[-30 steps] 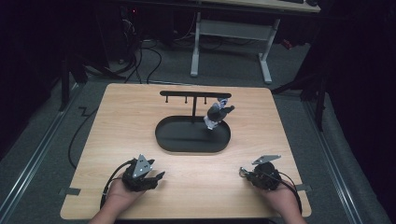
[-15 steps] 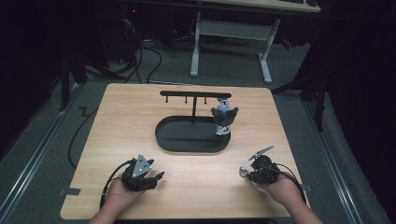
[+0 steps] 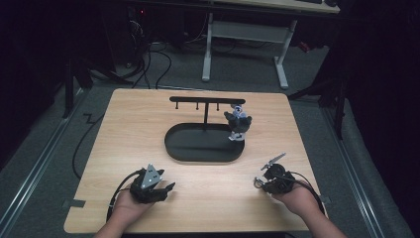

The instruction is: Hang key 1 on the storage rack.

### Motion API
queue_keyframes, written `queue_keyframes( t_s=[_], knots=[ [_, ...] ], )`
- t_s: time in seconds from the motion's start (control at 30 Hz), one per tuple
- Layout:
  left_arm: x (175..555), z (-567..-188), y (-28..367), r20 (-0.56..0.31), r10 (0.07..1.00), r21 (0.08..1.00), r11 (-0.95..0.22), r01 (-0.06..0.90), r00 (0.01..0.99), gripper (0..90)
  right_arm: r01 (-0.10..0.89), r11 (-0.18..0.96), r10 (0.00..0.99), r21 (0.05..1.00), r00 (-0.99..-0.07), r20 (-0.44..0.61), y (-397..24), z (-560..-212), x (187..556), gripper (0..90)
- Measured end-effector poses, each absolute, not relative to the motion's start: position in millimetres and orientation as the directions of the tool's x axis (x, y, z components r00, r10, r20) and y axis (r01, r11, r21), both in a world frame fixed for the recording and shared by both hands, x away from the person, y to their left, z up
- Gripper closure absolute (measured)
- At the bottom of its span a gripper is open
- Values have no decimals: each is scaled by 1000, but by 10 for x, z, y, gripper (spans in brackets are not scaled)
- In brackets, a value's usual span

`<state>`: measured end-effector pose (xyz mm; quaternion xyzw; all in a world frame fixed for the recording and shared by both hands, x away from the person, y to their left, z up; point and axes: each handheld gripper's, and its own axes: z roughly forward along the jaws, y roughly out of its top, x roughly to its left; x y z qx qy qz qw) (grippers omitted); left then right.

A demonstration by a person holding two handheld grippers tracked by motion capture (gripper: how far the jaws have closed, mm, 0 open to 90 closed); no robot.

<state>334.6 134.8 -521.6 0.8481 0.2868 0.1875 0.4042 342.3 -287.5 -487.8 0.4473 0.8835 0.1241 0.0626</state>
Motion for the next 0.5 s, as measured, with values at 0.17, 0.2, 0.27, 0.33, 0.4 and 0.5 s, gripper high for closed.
queue_keyframes(
  t_s=[0.17,0.2,0.27,0.33,0.4,0.5],
  knots=[
    [3342,-5215,1342,88,638,793,-509,334,765,389,766,560,807,314,-590,0,-2881,-4766,3425,853],
    [3341,-5215,1341,89,638,793,-510,333,765,389,764,559,806,320,-591,3,-2883,-4741,3423,853],
    [3342,-5214,1338,89,638,793,-510,333,765,389,761,556,806,334,-591,4,-2896,-4689,3422,853],
    [3346,-5214,1337,88,638,794,-509,332,765,389,760,554,808,341,-589,0,-2906,-4633,3426,853],
    [3355,-5219,1338,83,637,797,-504,332,767,390,759,545,811,356,-585,4,-2911,-4591,3427,853],
    [3364,-5223,1343,76,635,797,-502,336,768,390,755,533,814,381,-581,12,-2902,-4523,3427,853]
  ],
)
